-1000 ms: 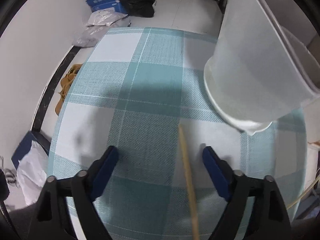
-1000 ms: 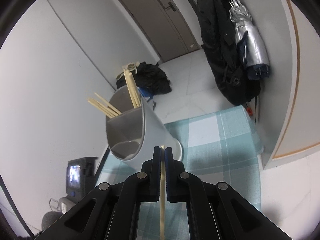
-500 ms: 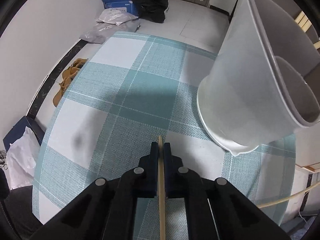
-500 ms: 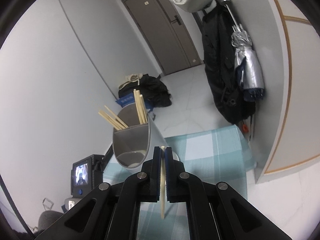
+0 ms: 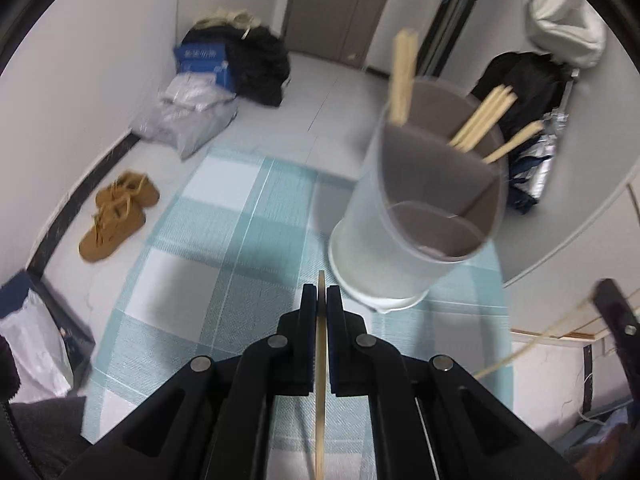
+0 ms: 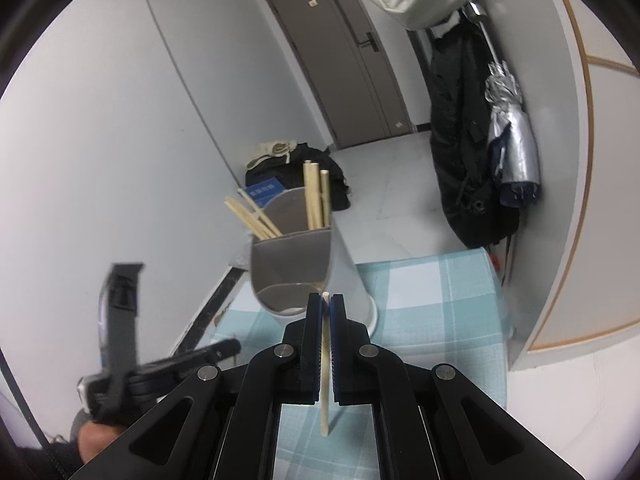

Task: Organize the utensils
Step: 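Carry both held chopsticks up over the white holder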

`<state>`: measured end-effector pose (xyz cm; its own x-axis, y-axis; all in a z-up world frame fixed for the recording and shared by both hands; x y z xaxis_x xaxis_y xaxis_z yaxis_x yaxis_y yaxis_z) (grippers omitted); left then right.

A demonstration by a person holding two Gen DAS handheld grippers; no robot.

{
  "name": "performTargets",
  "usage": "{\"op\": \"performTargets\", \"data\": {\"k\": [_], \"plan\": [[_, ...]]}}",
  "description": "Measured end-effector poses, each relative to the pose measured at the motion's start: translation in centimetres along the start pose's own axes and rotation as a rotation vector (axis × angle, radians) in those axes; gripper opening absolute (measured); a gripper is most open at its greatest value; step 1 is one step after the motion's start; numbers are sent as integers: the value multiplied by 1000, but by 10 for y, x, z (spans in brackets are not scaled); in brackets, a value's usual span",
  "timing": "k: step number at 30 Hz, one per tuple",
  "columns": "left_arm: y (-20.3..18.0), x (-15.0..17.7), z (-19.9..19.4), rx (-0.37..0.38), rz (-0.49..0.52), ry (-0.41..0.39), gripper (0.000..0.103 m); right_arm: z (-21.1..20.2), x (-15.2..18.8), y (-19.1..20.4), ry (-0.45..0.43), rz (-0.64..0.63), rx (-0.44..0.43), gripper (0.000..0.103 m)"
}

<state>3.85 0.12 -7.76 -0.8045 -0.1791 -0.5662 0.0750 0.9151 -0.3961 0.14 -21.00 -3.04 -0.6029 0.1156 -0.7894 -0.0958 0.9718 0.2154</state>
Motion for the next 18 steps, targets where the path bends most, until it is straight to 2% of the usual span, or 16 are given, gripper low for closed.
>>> {"op": "performTargets", "data": {"k": [5, 11, 18], "plan": [[-17, -3, -25, 68, 75, -49, 0, -9, 6, 10, -22, -22, 8, 3], [-34, 0, -44, 94, 161, -69, 0, -19, 11, 24, -36, -57, 18, 3], [-37, -2, -55, 118, 181, -61, 0, -28, 14, 34, -46, -83, 24, 3]]}}
Point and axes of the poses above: each gripper's, at about its wrist camera, not at the fingertips, and z roughly the way its jaws point, y to its left, x to its underside, the point moved 2 cm from there along z, roughly the way its jaws point, and after that the axes turned 12 degrees about x, right-handed, at the moved point
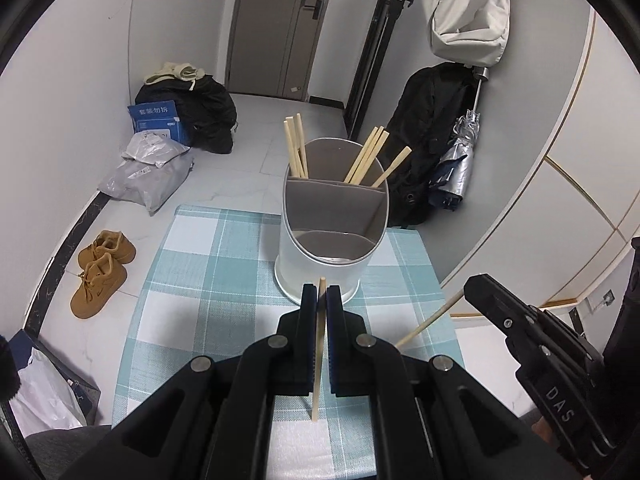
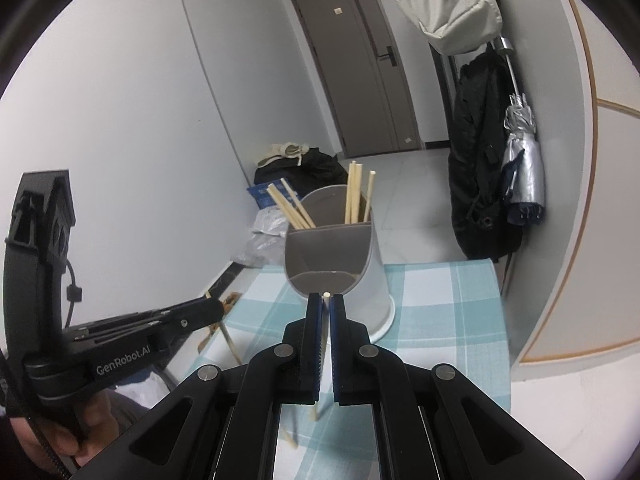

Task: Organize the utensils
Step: 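Carry both held chopsticks up over the white holder, then lower both chopsticks into the holder and open both grippers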

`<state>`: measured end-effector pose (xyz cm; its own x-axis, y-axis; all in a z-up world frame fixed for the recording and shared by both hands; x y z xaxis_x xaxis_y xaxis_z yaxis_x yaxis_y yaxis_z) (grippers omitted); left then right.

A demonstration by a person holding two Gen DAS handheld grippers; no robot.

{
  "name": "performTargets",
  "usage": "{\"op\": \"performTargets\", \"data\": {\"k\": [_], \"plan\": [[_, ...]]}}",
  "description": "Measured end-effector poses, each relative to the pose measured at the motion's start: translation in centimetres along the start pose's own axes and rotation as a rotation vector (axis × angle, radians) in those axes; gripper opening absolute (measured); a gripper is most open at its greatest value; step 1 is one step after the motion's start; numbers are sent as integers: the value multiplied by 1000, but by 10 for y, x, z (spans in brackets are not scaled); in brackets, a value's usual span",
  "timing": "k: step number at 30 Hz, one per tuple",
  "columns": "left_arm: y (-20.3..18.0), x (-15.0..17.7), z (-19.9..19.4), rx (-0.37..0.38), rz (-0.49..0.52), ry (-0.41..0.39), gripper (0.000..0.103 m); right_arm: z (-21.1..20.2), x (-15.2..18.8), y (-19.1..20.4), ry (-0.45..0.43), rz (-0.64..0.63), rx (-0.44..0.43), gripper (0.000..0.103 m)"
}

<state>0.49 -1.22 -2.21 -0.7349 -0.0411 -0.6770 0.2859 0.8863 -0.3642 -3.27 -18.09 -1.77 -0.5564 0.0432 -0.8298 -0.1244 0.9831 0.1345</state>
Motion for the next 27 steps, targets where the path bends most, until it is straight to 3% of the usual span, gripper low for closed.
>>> {"op": "performTargets", "data": {"k": [16, 27], "plan": [[-16, -27, -22, 71, 38, -26, 0, 2, -14, 11, 8, -22, -33, 3], [-17, -74, -21, 99, 8, -50, 0, -4, -69, 5, -11, -11, -58, 3]]}}
Point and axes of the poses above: each gripper's, at about its wrist camera, not at the fingertips, and z roughly the way its jaws point, y to its left, x to its underside, the point moved 2 cm from there along z, roughly the way its jaws point, and after that the axes turned 12 degrees about x, right-handed, at the moved point
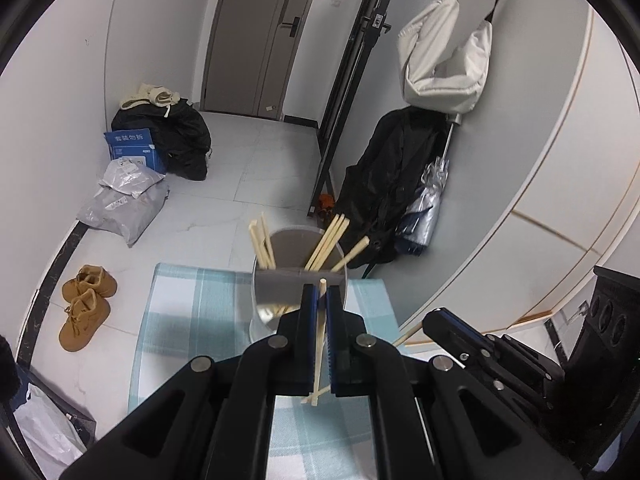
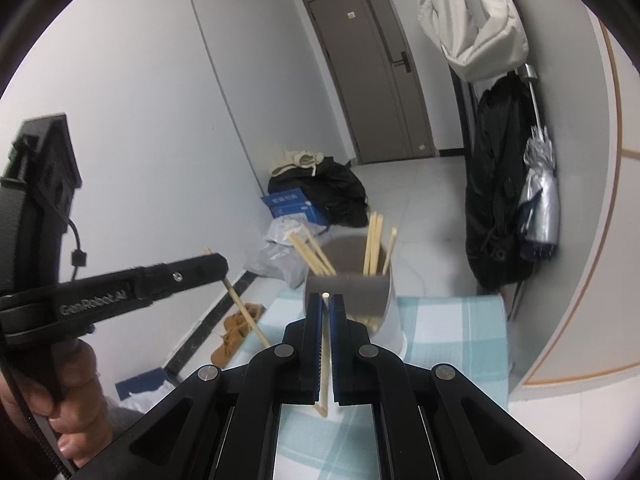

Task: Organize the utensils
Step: 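Lower both chopsticks into the holder and open both grippers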

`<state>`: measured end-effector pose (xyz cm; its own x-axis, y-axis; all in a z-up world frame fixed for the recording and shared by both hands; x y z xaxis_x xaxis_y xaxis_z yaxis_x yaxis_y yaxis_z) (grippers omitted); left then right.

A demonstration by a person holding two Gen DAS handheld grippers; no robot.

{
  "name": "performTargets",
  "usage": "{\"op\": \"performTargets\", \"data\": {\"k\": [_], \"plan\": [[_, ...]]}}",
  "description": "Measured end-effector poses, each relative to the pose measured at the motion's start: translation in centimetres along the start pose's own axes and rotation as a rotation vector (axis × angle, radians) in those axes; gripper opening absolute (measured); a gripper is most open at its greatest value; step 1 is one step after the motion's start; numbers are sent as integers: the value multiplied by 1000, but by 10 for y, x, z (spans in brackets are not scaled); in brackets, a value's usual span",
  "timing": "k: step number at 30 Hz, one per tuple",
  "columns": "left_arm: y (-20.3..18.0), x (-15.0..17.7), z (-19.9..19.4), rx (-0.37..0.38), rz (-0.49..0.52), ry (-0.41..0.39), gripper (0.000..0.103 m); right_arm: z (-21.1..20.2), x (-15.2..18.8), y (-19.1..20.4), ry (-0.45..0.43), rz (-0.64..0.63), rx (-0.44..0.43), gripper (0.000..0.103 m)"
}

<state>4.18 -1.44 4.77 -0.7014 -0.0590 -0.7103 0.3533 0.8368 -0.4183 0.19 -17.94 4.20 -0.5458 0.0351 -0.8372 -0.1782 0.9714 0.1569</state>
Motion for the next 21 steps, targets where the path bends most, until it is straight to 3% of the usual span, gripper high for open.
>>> {"op": "performTargets", "data": {"k": [15, 21], "plan": [[-4, -93, 1, 25, 7, -103, 0, 12, -115, 4, -102, -69, 9, 3], [11, -107, 21, 0, 32, -81, 0, 40, -139, 5, -107, -91, 25, 3]]}}
Point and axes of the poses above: each gripper's, at about its wrist camera, not at the fingertips, and z roughly the way its jaws point, y to its left, x to its underside, the point moved 2 cm from there along z, roughly the way its jaws point, and after that the axes turned 12 degrees about x, right-handed, at the moved point
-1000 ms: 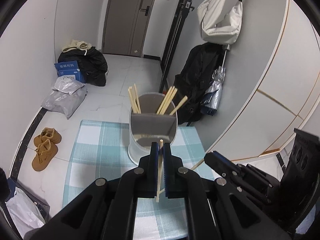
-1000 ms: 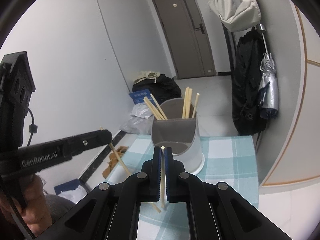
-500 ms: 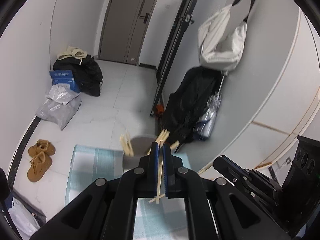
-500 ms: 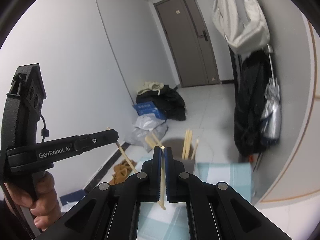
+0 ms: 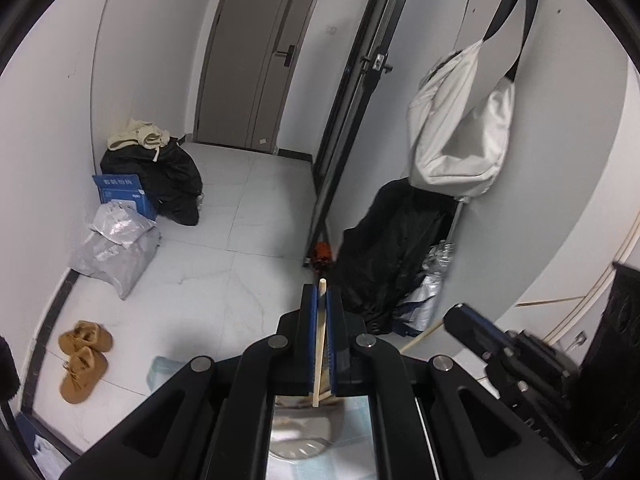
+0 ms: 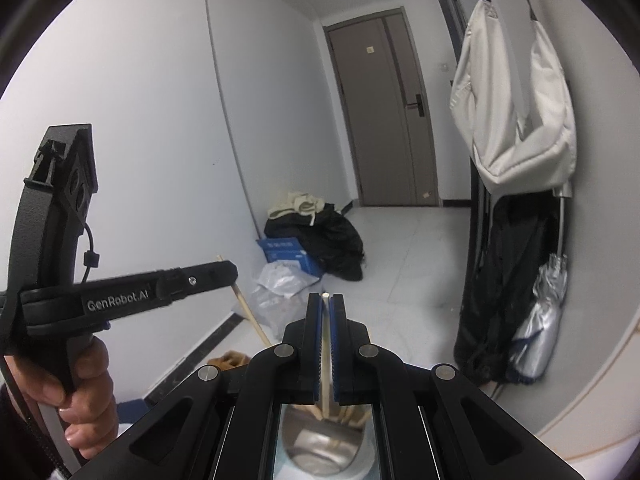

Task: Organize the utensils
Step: 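Lower both chopsticks into the holder and open both grippers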

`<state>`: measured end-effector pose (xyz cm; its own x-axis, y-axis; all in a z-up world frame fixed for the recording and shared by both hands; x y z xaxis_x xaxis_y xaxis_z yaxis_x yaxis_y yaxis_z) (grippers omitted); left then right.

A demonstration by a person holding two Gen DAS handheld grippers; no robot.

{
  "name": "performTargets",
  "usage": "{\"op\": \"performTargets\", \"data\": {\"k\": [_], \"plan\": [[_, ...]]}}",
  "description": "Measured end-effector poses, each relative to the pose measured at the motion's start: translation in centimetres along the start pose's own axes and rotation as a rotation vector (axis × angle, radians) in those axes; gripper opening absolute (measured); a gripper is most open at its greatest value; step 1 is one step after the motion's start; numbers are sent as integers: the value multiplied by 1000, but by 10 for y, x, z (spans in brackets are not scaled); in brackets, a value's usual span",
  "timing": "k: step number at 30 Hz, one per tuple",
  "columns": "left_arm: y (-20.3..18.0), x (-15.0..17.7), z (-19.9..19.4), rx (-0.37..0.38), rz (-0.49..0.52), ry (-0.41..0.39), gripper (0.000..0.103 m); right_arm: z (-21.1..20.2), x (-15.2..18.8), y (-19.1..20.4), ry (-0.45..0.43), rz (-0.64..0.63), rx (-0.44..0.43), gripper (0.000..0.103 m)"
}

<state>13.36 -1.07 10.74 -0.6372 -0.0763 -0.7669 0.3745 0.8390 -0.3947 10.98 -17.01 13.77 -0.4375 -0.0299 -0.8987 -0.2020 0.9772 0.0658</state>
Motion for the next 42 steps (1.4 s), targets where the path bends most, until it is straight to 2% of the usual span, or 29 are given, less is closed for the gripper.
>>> {"op": "performTargets", "data": {"k": [10, 12, 22, 26, 32, 38, 39, 41, 42], "plan": [[35, 16, 30, -15, -38, 60, 0, 46, 7, 4, 65, -25, -6, 3], [38, 18, 31, -13, -47, 45, 0, 53, 11, 3, 83, -38, -6, 3], [42, 33, 46, 11, -54, 72, 0, 84, 48, 3, 185, -42, -20, 3], [46, 42, 54, 55, -77, 112, 0, 94, 64, 6, 224, -32, -29, 3], [46, 52, 59, 59, -71, 140, 1, 104, 78, 5, 268, -15, -45, 4], [55, 70, 67, 69, -111, 208, 3, 113, 95, 2, 320, 11, -44, 6], [55, 72, 65, 65, -116, 204, 3, 113, 97, 1, 324, 13, -43, 6], [55, 74, 62, 45, -113, 200, 13, 108, 101, 1, 317, 25, -54, 6], [53, 74, 61, 27, -99, 204, 23, 104, 102, 0, 311, 26, -40, 6]]}}
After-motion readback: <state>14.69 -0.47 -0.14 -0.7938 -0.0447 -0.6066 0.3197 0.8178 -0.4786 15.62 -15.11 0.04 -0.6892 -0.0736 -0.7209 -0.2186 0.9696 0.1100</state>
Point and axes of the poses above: each gripper's, at about its wrist camera, not at the fingertips, and z roughly the way its jaws point, y to its left, x to its underside, the point moved 2 cm from there along z, roughly the way its jaws point, and after that the axes turned 12 degrees about x, right-handed, at the moved point
